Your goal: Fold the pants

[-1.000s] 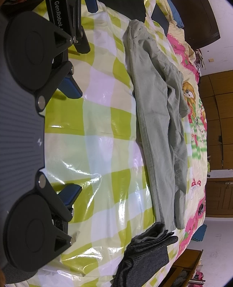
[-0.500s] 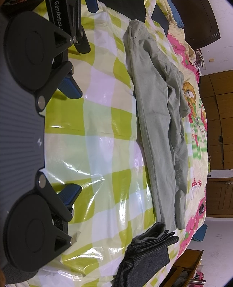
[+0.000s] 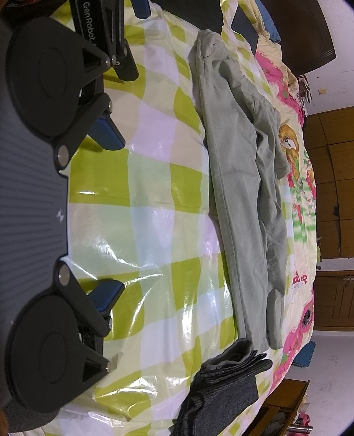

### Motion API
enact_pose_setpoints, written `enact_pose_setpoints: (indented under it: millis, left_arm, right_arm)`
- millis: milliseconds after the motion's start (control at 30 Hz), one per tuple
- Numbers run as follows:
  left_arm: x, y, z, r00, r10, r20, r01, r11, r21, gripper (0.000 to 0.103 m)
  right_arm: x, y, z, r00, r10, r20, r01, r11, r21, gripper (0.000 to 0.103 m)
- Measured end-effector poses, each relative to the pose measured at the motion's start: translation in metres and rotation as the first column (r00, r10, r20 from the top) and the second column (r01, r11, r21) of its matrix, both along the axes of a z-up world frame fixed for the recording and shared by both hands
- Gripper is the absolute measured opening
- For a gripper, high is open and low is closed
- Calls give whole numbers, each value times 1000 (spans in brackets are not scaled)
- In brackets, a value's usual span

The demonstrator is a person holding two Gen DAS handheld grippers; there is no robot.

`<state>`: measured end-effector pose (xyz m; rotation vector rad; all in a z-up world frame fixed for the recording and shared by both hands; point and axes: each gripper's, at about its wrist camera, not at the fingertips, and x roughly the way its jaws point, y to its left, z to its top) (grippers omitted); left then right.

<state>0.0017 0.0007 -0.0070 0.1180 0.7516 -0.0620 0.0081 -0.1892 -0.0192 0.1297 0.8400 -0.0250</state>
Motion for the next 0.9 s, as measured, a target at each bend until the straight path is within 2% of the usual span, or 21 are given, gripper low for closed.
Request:
enact_pose_setpoints:
  millis: [900]
  left_arm:
    - [0, 0, 0, 1000, -1, 0, 1, 1000, 3, 103]
  right_arm:
    - [0, 0, -1, 1000, 0, -2, 0, 1000, 0, 101]
